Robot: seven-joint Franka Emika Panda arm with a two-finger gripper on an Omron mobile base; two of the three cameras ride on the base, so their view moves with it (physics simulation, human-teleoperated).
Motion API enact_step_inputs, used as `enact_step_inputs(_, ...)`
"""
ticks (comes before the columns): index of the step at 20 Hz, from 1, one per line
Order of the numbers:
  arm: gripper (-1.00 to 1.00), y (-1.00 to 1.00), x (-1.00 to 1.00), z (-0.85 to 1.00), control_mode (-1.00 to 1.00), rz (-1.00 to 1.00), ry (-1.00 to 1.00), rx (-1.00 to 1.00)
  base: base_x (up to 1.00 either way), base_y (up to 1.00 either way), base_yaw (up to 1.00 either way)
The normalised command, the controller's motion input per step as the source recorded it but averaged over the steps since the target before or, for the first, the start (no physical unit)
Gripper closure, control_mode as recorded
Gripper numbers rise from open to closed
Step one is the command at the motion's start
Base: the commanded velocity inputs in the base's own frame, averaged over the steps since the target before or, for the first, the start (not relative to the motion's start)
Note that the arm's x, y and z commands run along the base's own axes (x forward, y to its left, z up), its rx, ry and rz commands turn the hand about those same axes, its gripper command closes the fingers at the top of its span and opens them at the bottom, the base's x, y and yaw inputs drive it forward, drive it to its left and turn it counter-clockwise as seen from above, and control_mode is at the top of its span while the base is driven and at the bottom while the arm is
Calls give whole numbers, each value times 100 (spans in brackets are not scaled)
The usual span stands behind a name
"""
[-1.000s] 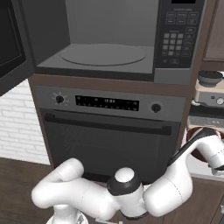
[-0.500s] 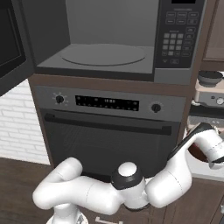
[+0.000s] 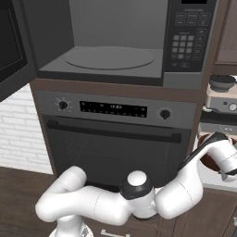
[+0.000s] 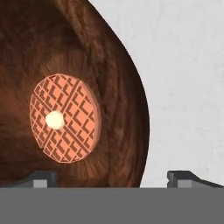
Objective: Open the microwave, place the bowl with waffle inside the microwave, then close the microwave door and turn it on.
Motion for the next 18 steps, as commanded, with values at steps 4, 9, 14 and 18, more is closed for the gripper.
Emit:
enact_step_inputs(4, -100, 0, 0, 0, -100, -1, 0, 1, 0, 0, 0)
enact_step_inputs(9, -100, 0, 0, 0, -100, 0, 0, 0, 0, 0, 0)
enact_step_inputs(14, 100, 0, 0, 0, -100, 0, 0, 0, 0, 0, 0)
enact_step_inputs(18, 100, 0, 0, 0, -100, 0, 0, 0, 0, 0, 0)
